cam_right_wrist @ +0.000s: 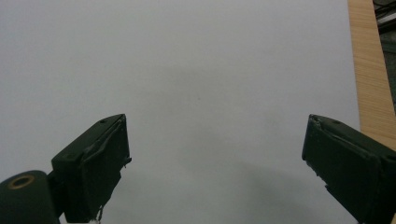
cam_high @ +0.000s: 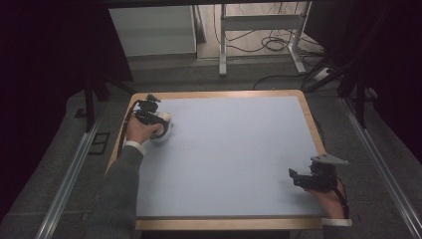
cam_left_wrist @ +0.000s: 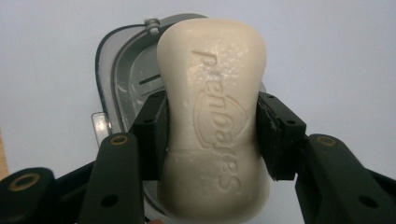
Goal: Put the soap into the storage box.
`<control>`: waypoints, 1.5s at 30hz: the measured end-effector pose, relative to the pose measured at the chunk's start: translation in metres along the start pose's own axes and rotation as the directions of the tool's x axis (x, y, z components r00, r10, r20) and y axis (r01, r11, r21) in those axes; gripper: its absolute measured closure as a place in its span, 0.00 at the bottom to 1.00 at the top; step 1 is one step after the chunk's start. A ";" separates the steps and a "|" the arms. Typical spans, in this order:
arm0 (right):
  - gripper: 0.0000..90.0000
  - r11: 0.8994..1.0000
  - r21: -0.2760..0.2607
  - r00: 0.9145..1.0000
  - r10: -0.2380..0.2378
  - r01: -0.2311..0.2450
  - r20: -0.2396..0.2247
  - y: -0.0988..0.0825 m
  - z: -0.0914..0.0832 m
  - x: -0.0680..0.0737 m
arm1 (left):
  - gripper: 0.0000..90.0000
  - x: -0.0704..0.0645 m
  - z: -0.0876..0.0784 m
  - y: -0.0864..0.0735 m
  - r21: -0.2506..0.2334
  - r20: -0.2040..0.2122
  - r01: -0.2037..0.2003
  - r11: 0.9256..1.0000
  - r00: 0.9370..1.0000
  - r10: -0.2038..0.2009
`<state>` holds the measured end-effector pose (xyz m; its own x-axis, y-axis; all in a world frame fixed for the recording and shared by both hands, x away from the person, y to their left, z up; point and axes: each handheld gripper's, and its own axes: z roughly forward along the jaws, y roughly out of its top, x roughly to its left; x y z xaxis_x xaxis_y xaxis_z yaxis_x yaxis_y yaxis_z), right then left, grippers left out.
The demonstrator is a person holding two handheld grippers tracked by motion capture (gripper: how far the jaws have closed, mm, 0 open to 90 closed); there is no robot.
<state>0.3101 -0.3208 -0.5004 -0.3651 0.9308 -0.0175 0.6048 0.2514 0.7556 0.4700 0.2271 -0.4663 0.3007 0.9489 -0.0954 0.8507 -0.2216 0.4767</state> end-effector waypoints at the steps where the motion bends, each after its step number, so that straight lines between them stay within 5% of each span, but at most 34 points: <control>1: 0.08 1.000 0.000 1.000 0.001 -0.001 0.000 0.000 0.000 0.000 | 0.55 0.000 0.001 0.000 0.003 0.000 -0.002 1.000 1.000 0.002; 4: 0.08 1.000 0.000 1.000 0.000 0.000 -0.001 0.000 0.000 0.000 | 0.54 0.000 0.003 -0.002 -0.004 -0.006 0.009 1.000 1.000 -0.009; 6: 0.08 1.000 0.001 1.000 -0.002 0.002 0.001 0.000 0.000 0.000 | 0.42 0.001 0.000 -0.002 -0.046 0.010 0.021 0.999 1.000 -0.021; 10: 0.08 1.000 0.002 1.000 -0.005 0.005 -0.001 0.000 0.001 0.000 | 0.36 -0.005 -0.009 -0.003 -0.070 0.025 0.001 0.998 1.000 0.001; 17: 0.08 1.000 0.001 1.000 -0.005 0.005 0.000 0.000 0.000 0.001 | 0.30 -0.022 -0.026 -0.007 -0.127 0.072 -0.071 0.989 0.994 0.081; 23: 0.08 1.000 0.000 1.000 -0.005 0.005 0.003 0.000 0.000 0.001 | 0.29 -0.038 -0.038 -0.016 -0.159 0.118 -0.130 0.979 0.982 0.150; 34: 0.08 1.000 -0.007 1.000 -0.005 0.005 0.006 0.000 -0.002 0.001 | 0.28 -0.054 -0.047 -0.059 -0.198 0.163 -0.176 0.964 0.964 0.210; 38: 0.08 1.000 -0.009 1.000 -0.008 0.008 0.003 0.001 -0.003 0.002 | 0.29 -0.060 -0.045 -0.080 -0.234 0.162 -0.203 0.951 0.956 0.244; 45: 0.08 1.000 -0.008 1.000 -0.010 0.010 0.004 0.001 -0.002 0.002 | 0.28 -0.066 -0.040 -0.116 -0.252 0.185 -0.193 0.948 0.952 0.243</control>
<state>0.3081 -0.3194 -0.4986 -0.3686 0.9292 -0.0275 0.5957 0.2588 0.7604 0.3346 0.1991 -0.4802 0.5725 0.8084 -0.1371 0.6404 -0.3365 0.6904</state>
